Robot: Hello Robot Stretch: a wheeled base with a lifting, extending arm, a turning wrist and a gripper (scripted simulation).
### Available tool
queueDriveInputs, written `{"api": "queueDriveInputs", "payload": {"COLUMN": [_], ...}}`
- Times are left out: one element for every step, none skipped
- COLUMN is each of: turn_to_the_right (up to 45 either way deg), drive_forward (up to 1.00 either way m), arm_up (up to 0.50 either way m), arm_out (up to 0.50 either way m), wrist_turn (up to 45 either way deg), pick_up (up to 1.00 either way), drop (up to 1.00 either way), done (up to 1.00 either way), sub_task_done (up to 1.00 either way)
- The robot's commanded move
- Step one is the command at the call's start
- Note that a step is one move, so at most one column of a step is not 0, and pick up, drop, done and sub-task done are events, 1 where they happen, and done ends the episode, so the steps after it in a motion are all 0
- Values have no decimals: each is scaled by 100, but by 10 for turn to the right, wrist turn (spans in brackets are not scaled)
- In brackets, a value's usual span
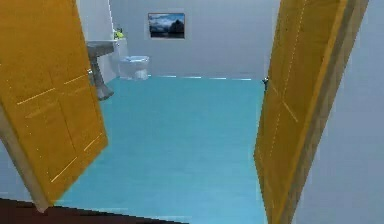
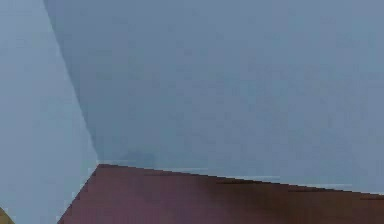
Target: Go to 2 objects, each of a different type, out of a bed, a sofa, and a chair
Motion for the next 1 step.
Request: {"api": "queueDriveInputs", "payload": {"turn_to_the_right": [0], "drive_forward": [75], "arm_up": [0], "arm_out": [0], "wrist_turn": [0], "pick_up": [0], "drop": [0], "done": [0], "sub_task_done": [0]}}
